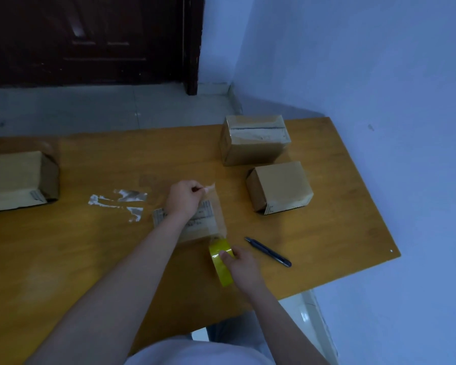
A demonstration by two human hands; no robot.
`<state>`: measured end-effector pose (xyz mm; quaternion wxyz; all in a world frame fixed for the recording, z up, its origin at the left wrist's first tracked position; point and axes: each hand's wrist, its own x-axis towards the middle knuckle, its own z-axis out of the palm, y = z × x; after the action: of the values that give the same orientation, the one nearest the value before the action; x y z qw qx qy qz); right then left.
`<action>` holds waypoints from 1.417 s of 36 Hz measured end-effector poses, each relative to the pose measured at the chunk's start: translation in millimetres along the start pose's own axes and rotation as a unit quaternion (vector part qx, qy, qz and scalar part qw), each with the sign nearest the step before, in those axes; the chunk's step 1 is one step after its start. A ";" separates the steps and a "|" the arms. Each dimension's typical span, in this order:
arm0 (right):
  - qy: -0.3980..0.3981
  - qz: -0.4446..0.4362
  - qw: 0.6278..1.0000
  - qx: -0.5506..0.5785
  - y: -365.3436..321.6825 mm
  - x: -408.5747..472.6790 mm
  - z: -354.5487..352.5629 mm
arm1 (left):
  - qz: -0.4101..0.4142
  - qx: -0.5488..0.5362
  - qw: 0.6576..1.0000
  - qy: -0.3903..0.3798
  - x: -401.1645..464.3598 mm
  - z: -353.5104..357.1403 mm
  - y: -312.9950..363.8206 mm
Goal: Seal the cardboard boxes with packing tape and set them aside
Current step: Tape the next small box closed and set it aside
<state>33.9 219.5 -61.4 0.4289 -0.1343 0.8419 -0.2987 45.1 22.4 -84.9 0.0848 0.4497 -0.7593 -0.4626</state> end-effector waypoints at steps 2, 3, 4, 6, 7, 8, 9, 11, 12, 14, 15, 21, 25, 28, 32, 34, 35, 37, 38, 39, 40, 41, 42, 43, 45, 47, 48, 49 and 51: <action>-0.004 0.008 1.000 -0.004 -6.8 2.3 0.0 | -0.016 0.010 1.000 -0.018 2.2 -1.8 1.5; -0.003 0.007 1.000 -0.008 -8.7 4.3 0.1 | -0.021 0.017 0.999 -0.028 4.2 -2.5 2.2; -0.001 0.004 1.000 -0.011 -10.5 5.8 -0.2 | -0.027 0.028 0.998 -0.040 6.1 -3.4 3.1; 0.002 0.016 1.000 -0.008 -12.5 10.0 0.6 | -0.047 0.042 0.995 -0.074 10.2 -5.0 6.3; 0.002 0.025 1.000 0.001 -13.9 11.9 1.5 | -0.063 0.041 0.993 -0.090 12.7 -5.4 7.6; 0.002 0.031 0.999 0.007 -14.9 14.5 2.7 | -0.081 0.039 0.990 -0.104 14.3 -6.4 9.7; 0.000 0.038 0.999 0.010 -14.9 18.2 4.3 | -0.100 0.043 0.987 -0.117 15.9 -7.3 11.8; 0.001 0.045 0.999 0.016 -16.1 23.5 8.7 | -0.129 0.062 0.980 -0.137 19.2 -7.9 14.6; -0.001 0.049 0.998 0.029 -15.7 25.5 10.7 | -0.140 0.077 0.976 -0.147 20.6 -8.0 15.7; -0.002 0.059 0.997 0.053 -11.1 30.7 14.7 | -0.156 0.120 0.966 -0.170 20.9 -9.7 20.2; -0.003 0.062 0.996 0.064 -10.1 31.7 15.8 | -0.167 0.138 0.959 -0.181 20.6 -10.4 22.3; -0.016 0.074 0.992 0.104 -15.0 32.2 11.9 | -0.213 0.137 0.948 -0.193 20.4 -3.8 27.1; -0.018 0.069 0.991 0.112 -16.3 30.5 11.6 | -0.189 0.161 0.960 -0.128 16.0 3.1 22.9; -0.009 0.048 0.991 0.125 -13.9 26.4 15.2 | -0.117 0.118 0.986 -0.017 12.2 6.1 20.3; -0.015 0.051 0.987 0.151 -16.9 22.7 10.0 | 0.074 0.002 0.995 0.072 3.8 0.0 24.2; -0.029 0.041 0.984 0.173 -15.8 26.2 10.6 | 0.142 0.047 0.985 0.089 -2.0 -6.8 22.9; -0.029 0.031 0.983 0.180 -16.6 28.1 12.2 | 0.161 0.073 0.979 0.100 -6.3 -10.1 20.9; -0.024 0.014 0.983 0.180 -22.5 28.5 11.8 | 0.202 0.115 0.966 0.109 -17.9 -13.7 13.9; -0.022 0.006 0.984 0.177 -23.4 31.2 11.9 | 0.228 0.142 0.958 0.097 -25.1 -13.5 8.9; -0.014 -0.010 0.984 0.178 -25.9 31.7 11.4 | 0.251 0.170 0.951 0.068 -31.0 -10.2 1.0; -0.012 -0.019 0.985 0.173 -28.7 31.5 9.7 | 0.265 0.202 0.943 0.029 -36.9 -7.1 -6.9; -0.008 -0.032 0.983 0.180 -30.5 31.6 9.2 | 0.272 0.230 0.934 -0.014 -39.9 -3.7 -16.3; -0.004 -0.035 0.982 0.188 -30.9 32.7 8.9 | 0.272 0.256 0.926 -0.051 -42.0 -1.8 -23.9; -0.003 -0.033 0.979 0.203 -31.2 32.1 7.8 | 0.274 0.278 0.918 -0.075 -44.0 -0.7 -29.5; -0.007 -0.024 0.974 0.224 -27.8 32.0 6.4 | 0.266 0.305 0.908 -0.109 -47.4 -0.1 -35.3; -0.021 -0.023 0.979 0.203 -20.6 28.7 6.1 | 0.254 0.311 0.908 -0.120 -52.1 0.1 -35.5; -0.022 -0.024 0.983 0.183 -14.1 28.0 6.4 | 0.255 0.314 0.907 -0.119 -54.6 -0.2 -34.4; -0.021 -0.028 0.985 0.171 -8.5 26.7 6.3 | 0.258 0.318 0.905 -0.115 -56.6 0.3 -34.4; -0.012 -0.038 0.988 0.149 -2.7 25.4 4.1 | 0.265 0.328 0.901 -0.105 -60.3 0.0 -33.4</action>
<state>21.9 203.5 -77.9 0.4423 -0.1048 0.7772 -0.4351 100.3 62.8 -93.6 -0.0283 0.1833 -0.9636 -0.1925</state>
